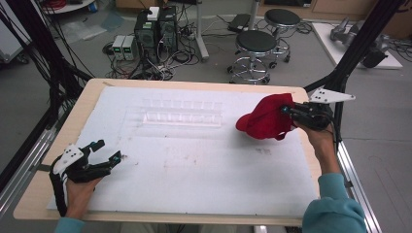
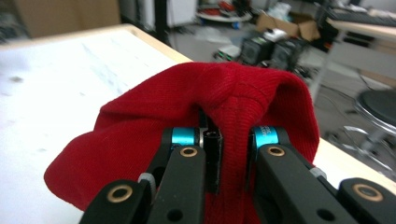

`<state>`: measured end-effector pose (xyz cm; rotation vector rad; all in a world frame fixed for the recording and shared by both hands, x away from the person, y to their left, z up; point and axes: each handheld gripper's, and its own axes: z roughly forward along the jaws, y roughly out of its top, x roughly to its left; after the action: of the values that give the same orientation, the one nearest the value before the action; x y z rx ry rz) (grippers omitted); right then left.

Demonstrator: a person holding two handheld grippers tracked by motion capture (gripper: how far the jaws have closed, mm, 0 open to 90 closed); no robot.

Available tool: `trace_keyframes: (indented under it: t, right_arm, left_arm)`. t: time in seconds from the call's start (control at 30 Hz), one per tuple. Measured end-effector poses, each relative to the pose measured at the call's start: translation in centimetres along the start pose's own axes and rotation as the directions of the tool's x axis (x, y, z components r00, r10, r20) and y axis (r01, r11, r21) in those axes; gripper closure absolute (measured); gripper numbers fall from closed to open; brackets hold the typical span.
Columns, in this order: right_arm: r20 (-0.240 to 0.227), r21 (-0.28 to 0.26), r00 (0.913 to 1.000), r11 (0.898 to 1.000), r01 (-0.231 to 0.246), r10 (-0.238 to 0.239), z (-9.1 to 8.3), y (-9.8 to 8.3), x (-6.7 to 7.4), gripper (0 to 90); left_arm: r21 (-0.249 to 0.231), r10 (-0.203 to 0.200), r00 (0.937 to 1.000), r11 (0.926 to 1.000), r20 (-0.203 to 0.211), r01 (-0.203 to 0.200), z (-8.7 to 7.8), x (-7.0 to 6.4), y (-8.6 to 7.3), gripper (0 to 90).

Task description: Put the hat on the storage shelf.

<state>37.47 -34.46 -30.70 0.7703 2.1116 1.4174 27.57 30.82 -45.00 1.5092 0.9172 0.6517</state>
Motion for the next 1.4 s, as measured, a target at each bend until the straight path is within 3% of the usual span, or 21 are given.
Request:
trace_keyframes:
  t: [0.17, 0.23, 0.3, 0.33, 0.37, 0.5, 0.57, 0.67, 0.7, 0.8, 0.87, 0.93, 1.03, 1.27, 1.33, 1.37, 1.4]
  right_arm:
    - [-0.068, -0.043, 0.9972, 0.999, 0.027, -0.03, -0.2, 1.0, 1.1, 86.8]
    - [-0.127, -0.068, 0.9898, 0.996, 0.056, -0.064, 0.0, 1.9, 2.1, 86.8]
    - [-0.147, -0.074, 0.9867, 0.996, 0.058, -0.068, 0.0, 2.3, 2.4, 86.8]
    - [-0.189, -0.095, 0.9786, 0.993, 0.065, -0.082, 0.4, 3.0, 3.2, 86.8]
    - [-0.189, -0.095, 0.9786, 0.993, 0.065, -0.082, 0.4, 3.0, 3.2, 86.8]
    - [-0.246, -0.112, 0.9638, 0.991, 0.077, -0.103, 1.4, 3.9, 4.2, 86.8]
    - [-0.295, -0.109, 0.9496, 0.991, 0.076, -0.105, 2.3, 4.4, 5.0, 86.7]
    - [-0.313, -0.11, 0.9425, 0.99, 0.086, -0.117, 2.9, 4.7, 5.5, 86.7]
    - [-0.34, -0.112, 0.9327, 0.99, 0.087, -0.121, 3.5, 5.0, 6.0, 86.7]
    - [-0.368, -0.119, 0.9204, 0.988, 0.094, -0.132, 4.4, 5.4, 6.7, 86.8]
    - [-0.39, -0.107, 0.9119, 0.99, 0.094, -0.129, 4.9, 5.5, 7.1, 86.7]
    - [-0.393, -0.114, 0.9091, 0.988, 0.102, -0.139, 5.2, 5.6, 7.3, 86.7]
    - [-0.42, -0.109, 0.8956, 0.988, 0.109, -0.145, 5.8, 5.8, 8.0, 86.7]
    - [-0.482, -0.108, 0.8615, 0.986, 0.124, -0.161, 7.2, 6.5, 9.3, 86.7]
    - [-0.493, -0.112, 0.8525, 0.984, 0.136, -0.174, 7.7, 6.7, 9.6, 86.7]
    - [-0.509, -0.108, 0.8419, 0.984, 0.144, -0.179, 8.2, 7.0, 10.1, 86.7]
    - [-0.513, -0.117, 0.8373, 0.982, 0.151, -0.19, 8.4, 7.2, 10.3, 86.7]
  left_arm:
    - [0.025, 0.01, 0.9999, 0.9996, 0.009, -0.01, 0.1, 0.0, 0.5, 16.6]
    - [0.021, 0.017, 0.9996, 0.9996, 0.022, -0.017, 0.1, -0.1, 1.3, 16.7]
    - [0.016, 0.019, 0.9995, 0.9997, 0.024, -0.02, 0.1, -0.2, 1.6, 16.7]
    - [0.014, 0.02, 0.9994, 0.9997, 0.028, -0.021, 0.1, -0.3, 2.0, 16.7]
    - [0.017, 0.024, 0.9992, 0.9995, 0.032, -0.025, 0.2, -0.3, 2.2, 16.7]
    - [0.024, 0.04, 0.9984, 0.9988, 0.039, -0.041, 0.3, -0.9, 3.4, 16.7]
    - [0.03, 0.05, 0.9976, 0.9982, 0.048, -0.051, 0.4, -1.3, 4.0, 16.8]
    - [0.036, 0.061, 0.9957, 0.9973, 0.069, -0.063, 0.6, -1.6, 5.1, 16.7]
    - [0.041, 0.063, 0.9949, 0.9969, 0.079, -0.067, 0.8, -1.7, 5.5, 16.7]
    - [0.046, 0.079, 0.9902, 0.9953, 0.115, -0.085, 1.2, -2.1, 6.7, 16.7]
    - [0.057, 0.085, 0.9855, 0.994, 0.147, -0.094, 1.6, -2.3, 7.4, 16.7]
    - [0.059, 0.09, 0.9808, 0.9931, 0.173, -0.102, 1.9, -2.6, 8.1, 16.7]
    - [0.065, 0.087, 0.9695, 0.9924, 0.229, -0.104, 2.6, -3.0, 9.6, 16.7]
    - [0.074, 0.116, 0.923, 0.9853, 0.367, -0.154, 4.2, -4.6, 12.5, 16.9]
    - [0.077, 0.116, 0.9163, 0.9845, 0.383, -0.157, 4.6, -5.0, 13.0, 16.8]
    - [0.078, 0.119, 0.9119, 0.9837, 0.393, -0.162, 4.8, -5.2, 13.2, 16.8]
    - [0.078, 0.116, 0.9071, 0.9839, 0.404, -0.161, 5.0, -5.4, 13.5, 16.7]
